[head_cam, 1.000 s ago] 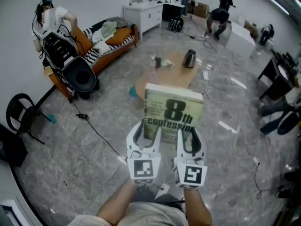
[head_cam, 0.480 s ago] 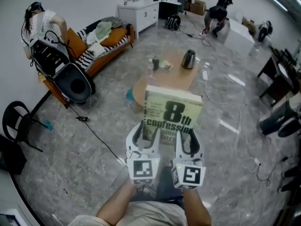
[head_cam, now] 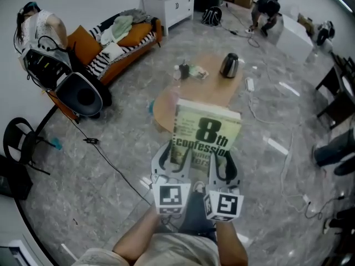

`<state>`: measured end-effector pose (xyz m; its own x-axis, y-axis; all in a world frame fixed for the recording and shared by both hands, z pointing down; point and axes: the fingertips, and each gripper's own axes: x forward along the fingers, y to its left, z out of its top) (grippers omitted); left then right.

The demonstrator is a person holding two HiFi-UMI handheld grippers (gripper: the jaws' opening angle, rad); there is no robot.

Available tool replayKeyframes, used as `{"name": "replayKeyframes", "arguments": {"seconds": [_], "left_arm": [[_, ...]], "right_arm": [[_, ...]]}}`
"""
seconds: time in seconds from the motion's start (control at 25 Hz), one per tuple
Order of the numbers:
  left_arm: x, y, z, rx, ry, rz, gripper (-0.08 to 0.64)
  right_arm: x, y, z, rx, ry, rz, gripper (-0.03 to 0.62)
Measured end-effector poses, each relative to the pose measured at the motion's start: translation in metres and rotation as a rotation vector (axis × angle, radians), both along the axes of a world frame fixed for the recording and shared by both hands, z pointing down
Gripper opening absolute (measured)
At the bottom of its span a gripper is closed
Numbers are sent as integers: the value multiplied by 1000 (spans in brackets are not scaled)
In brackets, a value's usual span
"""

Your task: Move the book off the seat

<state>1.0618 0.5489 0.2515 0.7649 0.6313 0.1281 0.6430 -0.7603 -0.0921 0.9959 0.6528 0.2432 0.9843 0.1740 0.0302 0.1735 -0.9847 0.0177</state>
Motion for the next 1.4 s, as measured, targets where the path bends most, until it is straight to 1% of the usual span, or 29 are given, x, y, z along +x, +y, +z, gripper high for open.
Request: {"name": "replayKeyframes", "arguments": {"seconds": [0.16,0.36,0.6,0.76,1.16,1.28,1.4], "left_arm": [[37,40,26,33,-46,-5,227],[72,91,63,69,-111,-10,227],[119,126,119,110,-191,-33,227],[145,135,164,138,-239,-65,227],[198,141,287,185,-365,-130,227],[213,142,325,196,-398,-143,227],[227,143,359,191,-424,-152,227]], "right_arm": [[37,40,27,20,-53,-7,164],[73,91,63,63,-124,-14,164],[124,128,118,113,-198,-39,164],[154,140,165,145,-247,-64,164],[211,149,293,241,-369,-113,164],[228,151,329,252,-403,-123,164],[243,153,362,245,-440,-144,164]]}}
